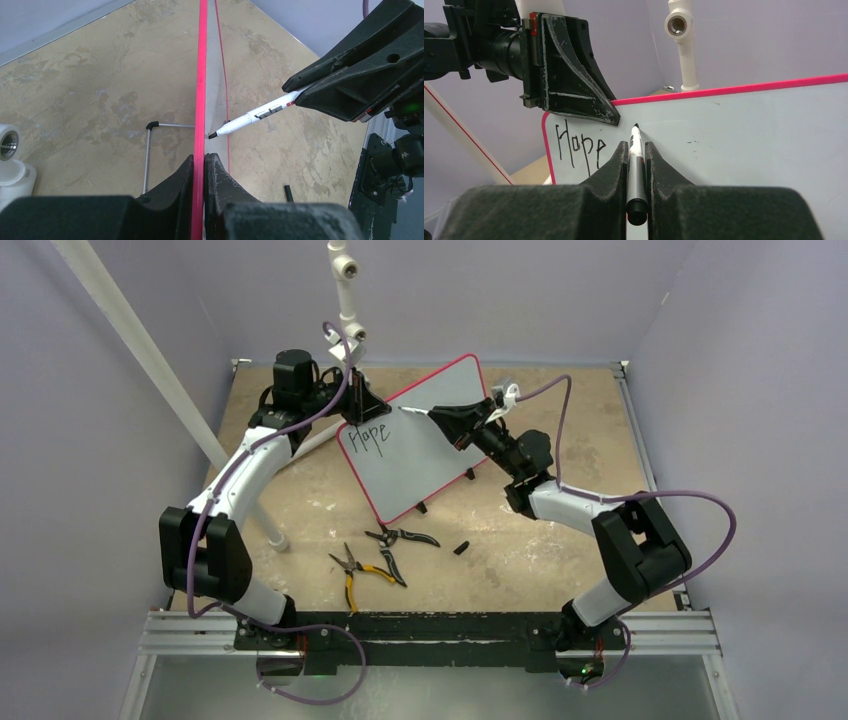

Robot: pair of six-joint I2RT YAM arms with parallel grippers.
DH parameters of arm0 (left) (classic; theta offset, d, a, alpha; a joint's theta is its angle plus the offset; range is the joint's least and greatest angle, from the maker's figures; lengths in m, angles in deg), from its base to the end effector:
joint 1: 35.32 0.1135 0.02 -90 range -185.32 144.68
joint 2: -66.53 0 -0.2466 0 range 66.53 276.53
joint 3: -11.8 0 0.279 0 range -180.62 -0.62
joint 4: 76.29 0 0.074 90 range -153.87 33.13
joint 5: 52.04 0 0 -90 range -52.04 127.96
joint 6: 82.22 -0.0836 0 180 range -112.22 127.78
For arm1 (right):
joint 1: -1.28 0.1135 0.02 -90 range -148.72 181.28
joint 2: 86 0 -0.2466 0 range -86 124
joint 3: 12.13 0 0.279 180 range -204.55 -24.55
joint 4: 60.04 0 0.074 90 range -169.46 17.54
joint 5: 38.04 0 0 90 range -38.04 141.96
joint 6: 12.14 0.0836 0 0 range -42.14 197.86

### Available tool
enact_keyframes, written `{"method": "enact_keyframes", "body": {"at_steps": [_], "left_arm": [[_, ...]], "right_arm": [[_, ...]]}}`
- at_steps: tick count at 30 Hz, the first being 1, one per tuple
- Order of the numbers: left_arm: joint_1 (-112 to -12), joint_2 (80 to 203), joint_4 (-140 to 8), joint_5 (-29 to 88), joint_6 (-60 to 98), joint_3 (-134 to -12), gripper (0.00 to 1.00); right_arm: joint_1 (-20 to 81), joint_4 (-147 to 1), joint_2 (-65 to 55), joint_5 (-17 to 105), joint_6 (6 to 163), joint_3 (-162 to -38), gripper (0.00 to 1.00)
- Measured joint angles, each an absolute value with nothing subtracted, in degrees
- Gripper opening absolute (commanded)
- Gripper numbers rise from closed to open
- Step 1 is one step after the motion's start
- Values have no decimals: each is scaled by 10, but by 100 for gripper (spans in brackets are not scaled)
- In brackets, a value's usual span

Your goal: Write a sentence on the whiteboard

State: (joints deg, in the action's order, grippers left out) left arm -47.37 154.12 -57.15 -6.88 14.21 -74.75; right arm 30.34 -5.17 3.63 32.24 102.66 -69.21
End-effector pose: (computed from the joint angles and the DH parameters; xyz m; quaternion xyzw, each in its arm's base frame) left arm 0.3923 -0.1440 0.3088 0.2552 0.7465 -0.3937 0.4719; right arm 0.3314 0.2164 0.2680 -0.1625 0.5430 0.4556 0.6864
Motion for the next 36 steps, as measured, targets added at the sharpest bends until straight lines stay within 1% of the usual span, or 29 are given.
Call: {"method": "enact_keyframes", "body": {"at_steps": [21,25,32,36], "left_arm": [[-473,1541,-572,-68,142,-747,0],[-473,1541,-572,-70,142,-747,0],[-473,1541,-572,-72,142,-747,0],[-473,1541,-572,-73,143,-747,0]], "right_arm": [[304,-58,22,315,1020,-628,0],[303,-79,6,314,1015,-616,0],[303,-90,-27,303,1012,-616,0],[303,-91,-26,298,1009,-632,0]]}}
